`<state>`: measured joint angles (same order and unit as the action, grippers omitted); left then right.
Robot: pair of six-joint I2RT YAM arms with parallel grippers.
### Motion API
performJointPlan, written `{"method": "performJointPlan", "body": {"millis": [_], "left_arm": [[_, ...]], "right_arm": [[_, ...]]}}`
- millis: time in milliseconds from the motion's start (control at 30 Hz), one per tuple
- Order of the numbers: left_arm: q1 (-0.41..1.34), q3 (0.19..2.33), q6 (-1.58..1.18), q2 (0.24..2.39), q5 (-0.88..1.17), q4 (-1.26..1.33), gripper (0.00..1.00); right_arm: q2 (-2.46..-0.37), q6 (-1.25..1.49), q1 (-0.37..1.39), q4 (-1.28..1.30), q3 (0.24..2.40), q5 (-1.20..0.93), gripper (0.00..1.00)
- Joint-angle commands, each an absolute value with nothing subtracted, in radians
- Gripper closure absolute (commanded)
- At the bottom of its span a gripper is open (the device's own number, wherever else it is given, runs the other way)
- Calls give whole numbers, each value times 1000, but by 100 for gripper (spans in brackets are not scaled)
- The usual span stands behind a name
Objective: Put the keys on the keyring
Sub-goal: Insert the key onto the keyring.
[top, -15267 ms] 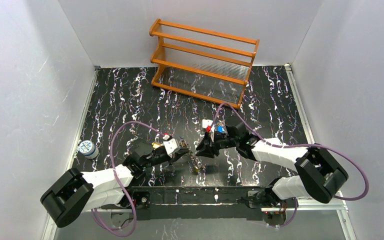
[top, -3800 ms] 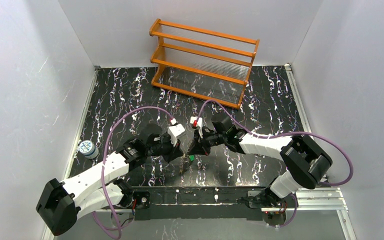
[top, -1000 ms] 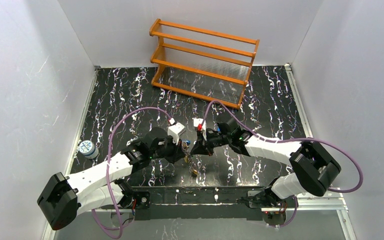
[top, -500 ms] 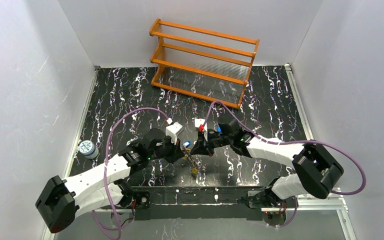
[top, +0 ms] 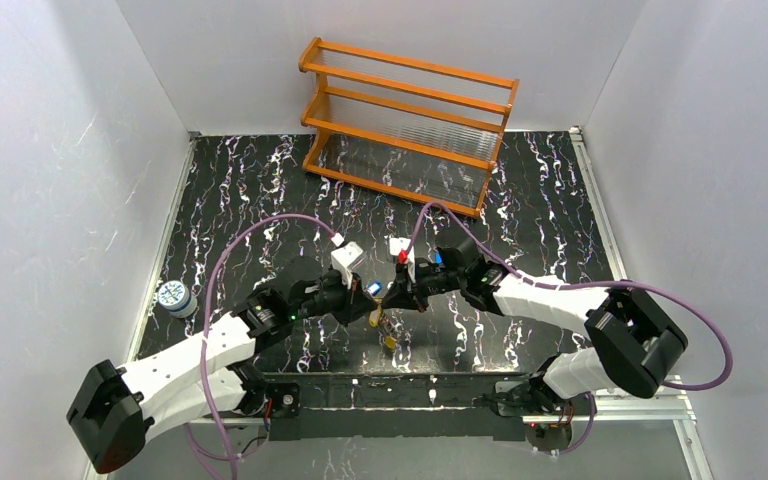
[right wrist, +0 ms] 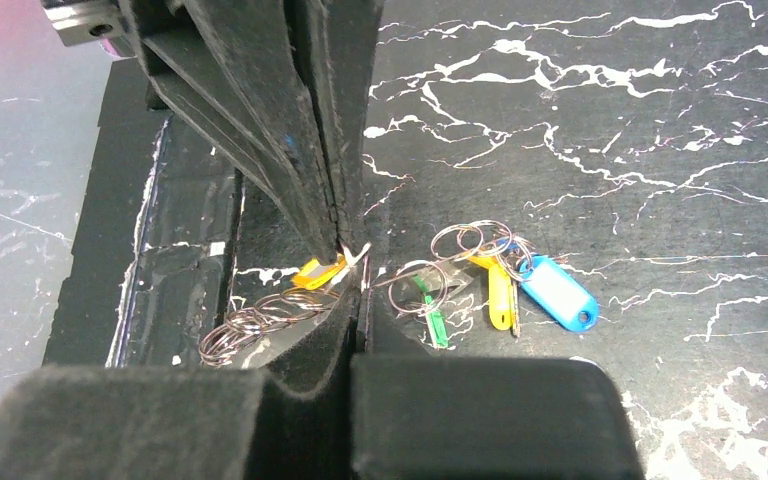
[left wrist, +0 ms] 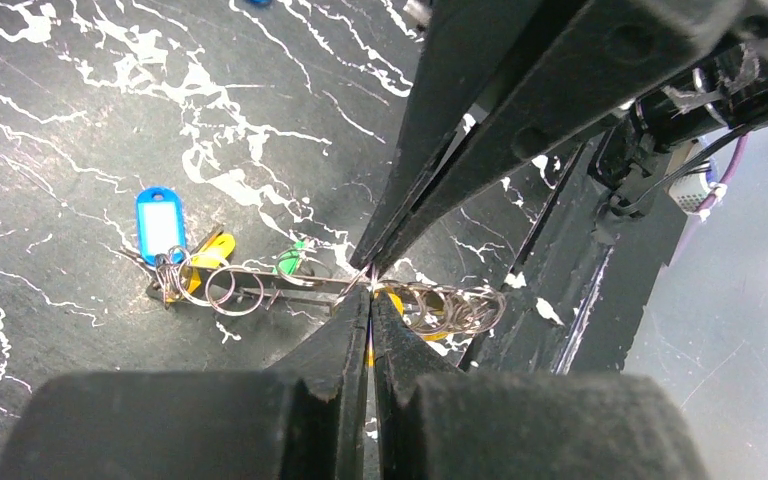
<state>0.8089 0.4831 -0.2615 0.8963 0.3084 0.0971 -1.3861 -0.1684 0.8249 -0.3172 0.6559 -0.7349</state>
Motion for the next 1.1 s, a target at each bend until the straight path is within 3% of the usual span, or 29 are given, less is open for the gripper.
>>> {"method": "performJointPlan", "body": {"millis": [0,667,1067], "left_arm": [[813,493,-259,932,337,107,100],[812,482,-326,944,290,164,100],[813,506,-331,971,192,34,100]], "right_arm": [[-1336,-211,826,-382,638,-737,99],[-1324,-260,826,-362,625,-749,99],[-1316,-265,827,-356,626,-745,99]]}}
